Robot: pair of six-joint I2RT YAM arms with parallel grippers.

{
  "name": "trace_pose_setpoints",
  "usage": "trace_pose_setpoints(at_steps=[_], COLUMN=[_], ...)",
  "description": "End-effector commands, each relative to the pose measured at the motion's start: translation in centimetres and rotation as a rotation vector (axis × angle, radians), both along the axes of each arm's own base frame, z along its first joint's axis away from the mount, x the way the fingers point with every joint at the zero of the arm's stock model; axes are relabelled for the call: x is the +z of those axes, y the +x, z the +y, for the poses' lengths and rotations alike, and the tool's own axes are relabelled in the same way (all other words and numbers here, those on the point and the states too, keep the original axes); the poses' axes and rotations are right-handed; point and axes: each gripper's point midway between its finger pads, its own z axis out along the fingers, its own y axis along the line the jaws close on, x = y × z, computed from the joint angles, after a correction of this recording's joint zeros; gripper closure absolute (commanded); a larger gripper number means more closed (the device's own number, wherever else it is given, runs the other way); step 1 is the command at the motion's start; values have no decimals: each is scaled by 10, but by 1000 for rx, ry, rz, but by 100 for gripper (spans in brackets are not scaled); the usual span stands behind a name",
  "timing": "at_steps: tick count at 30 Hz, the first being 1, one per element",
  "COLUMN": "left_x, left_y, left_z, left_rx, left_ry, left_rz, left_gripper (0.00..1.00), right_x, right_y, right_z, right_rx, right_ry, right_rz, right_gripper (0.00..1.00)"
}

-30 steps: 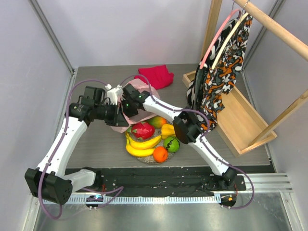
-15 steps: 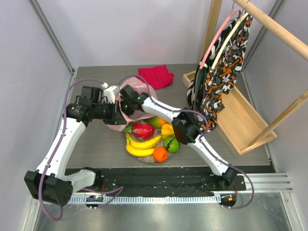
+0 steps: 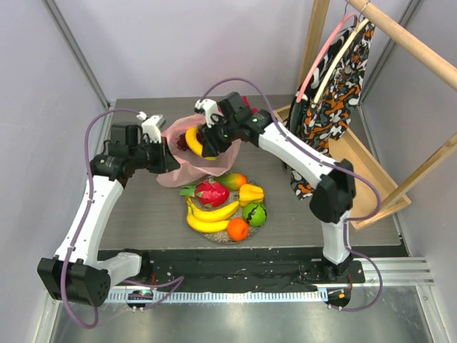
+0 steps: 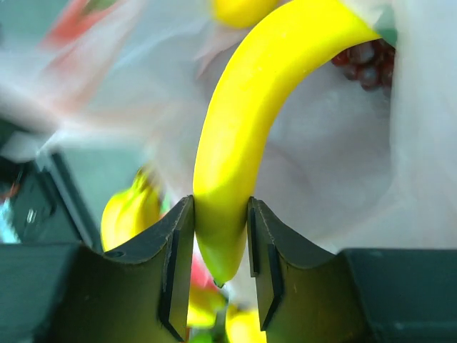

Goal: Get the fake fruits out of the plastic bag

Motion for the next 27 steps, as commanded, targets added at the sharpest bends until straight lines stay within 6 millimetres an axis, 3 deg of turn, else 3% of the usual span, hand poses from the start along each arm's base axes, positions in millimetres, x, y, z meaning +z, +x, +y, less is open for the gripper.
trace_pose_setpoints(at_steps=[1, 2, 4, 5, 8, 12, 13, 16, 22, 27], left_x=[24, 23, 28, 27, 32, 39, 40, 42, 39, 42], left_y=[29, 33, 34, 35, 36, 38, 38, 39, 37, 34], left_z=[8, 9, 6, 6, 2, 3, 5, 9, 15, 20], left_rx=[36, 37, 19, 17, 14, 21, 25, 36, 59, 75], left_ry=[3, 2, -8, -10, -32, -35, -30, -29, -35, -44], left_rz=[-117, -110, -121, -118, -124, -144, -149, -155, -150, -159], left_gripper=[100, 100, 99, 99, 99, 98, 98, 98, 98, 97], right_x=[21, 38, 35, 51, 52, 24, 9, -7, -37, -51], right_y=[-49, -59, -75, -91, -117, -156, -166, -184, -193, -188], right_z=[-28, -36, -47, -50, -60, -80, -90, -104, -124, -124], right_rx=[230, 256, 333, 381, 471, 652, 712, 828, 1007, 1127], right_ry=[-27, -7, -8, 37, 59, -44, -86, -147, -275, -334], right_rz=[-71, -110, -143, -166, -187, -199, -194, -242, -312, -400], right_gripper=[74, 75, 74, 74, 73, 74, 74, 73, 70, 69])
